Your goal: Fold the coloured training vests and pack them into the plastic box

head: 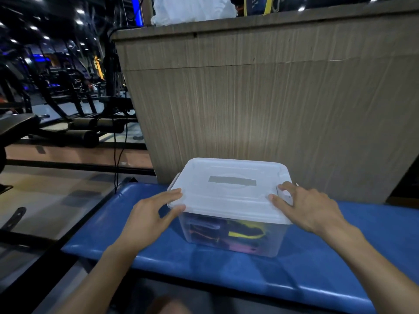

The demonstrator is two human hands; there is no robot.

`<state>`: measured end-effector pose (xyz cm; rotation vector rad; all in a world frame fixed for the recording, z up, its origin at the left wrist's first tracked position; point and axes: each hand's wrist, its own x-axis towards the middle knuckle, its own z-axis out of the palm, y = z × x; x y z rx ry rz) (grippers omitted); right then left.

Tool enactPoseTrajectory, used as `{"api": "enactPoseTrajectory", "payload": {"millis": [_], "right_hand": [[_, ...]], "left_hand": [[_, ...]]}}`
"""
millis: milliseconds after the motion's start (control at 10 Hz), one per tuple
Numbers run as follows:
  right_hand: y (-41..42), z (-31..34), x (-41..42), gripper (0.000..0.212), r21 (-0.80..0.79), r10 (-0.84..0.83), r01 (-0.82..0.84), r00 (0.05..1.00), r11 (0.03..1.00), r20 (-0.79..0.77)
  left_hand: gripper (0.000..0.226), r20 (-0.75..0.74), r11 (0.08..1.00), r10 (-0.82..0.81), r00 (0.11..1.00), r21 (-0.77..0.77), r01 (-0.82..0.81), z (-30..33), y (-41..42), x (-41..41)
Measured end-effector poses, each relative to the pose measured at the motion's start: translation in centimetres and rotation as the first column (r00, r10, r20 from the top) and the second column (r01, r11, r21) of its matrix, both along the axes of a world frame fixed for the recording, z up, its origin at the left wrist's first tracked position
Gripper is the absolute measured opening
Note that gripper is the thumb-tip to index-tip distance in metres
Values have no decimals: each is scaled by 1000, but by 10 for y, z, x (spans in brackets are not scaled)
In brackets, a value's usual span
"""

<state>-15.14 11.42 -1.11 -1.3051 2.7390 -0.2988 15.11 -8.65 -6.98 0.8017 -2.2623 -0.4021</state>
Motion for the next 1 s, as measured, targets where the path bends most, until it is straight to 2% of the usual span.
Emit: {"api": "enactPoseTrajectory", "payload": {"millis": [100, 200, 300, 400, 500, 600, 700, 800, 900, 1000], "right_hand": [[5, -4, -9, 81, -89, -52, 57, 997, 994, 64], [3, -9, -28, 106, -183, -140, 194, 952, 964, 270], [2, -19, -35, 74, -249, -46, 224, 823, 942, 566], [-4, -28, -37, 58, -366, -31, 255, 854, 895, 520], [-9, -31, -35, 50, -387, -71, 241, 911, 890, 405], [-10, -31, -32, 41, -389, -85, 237, 926, 890, 369], [-17, -32, -28, 43, -366, -124, 224, 953, 903, 278], [-19, -30, -21, 43, -382, -183, 263, 955, 886, 232], [-3, -30, -11, 44, -422, -115, 222, 958, 879, 263], [19, -41, -10, 30, -563, 40, 186, 931, 805, 363]], "left_hand": [[21, -169, 981, 26, 985, 192, 7, 6, -10, -17], [26, -180, 868, 146, 973, 494, -39, 15, -29, -36], [41, -225, 579, 143, 964, 809, 103, 19, -36, -45], [26, -290, 621, 166, 942, 773, 129, 18, -37, -49], [25, -325, 672, 138, 935, 725, 153, 13, -38, -51], [16, -316, 725, 118, 941, 676, 136, 11, -35, -54], [7, -223, 799, 120, 968, 600, 39, 13, -35, -54], [25, 80, 922, 163, 983, 342, -181, 18, -39, -56], [30, 272, 978, 189, 943, 30, -204, 27, -11, -67], [30, 221, 987, -155, 963, 66, 144, 23, 34, -93]]}}
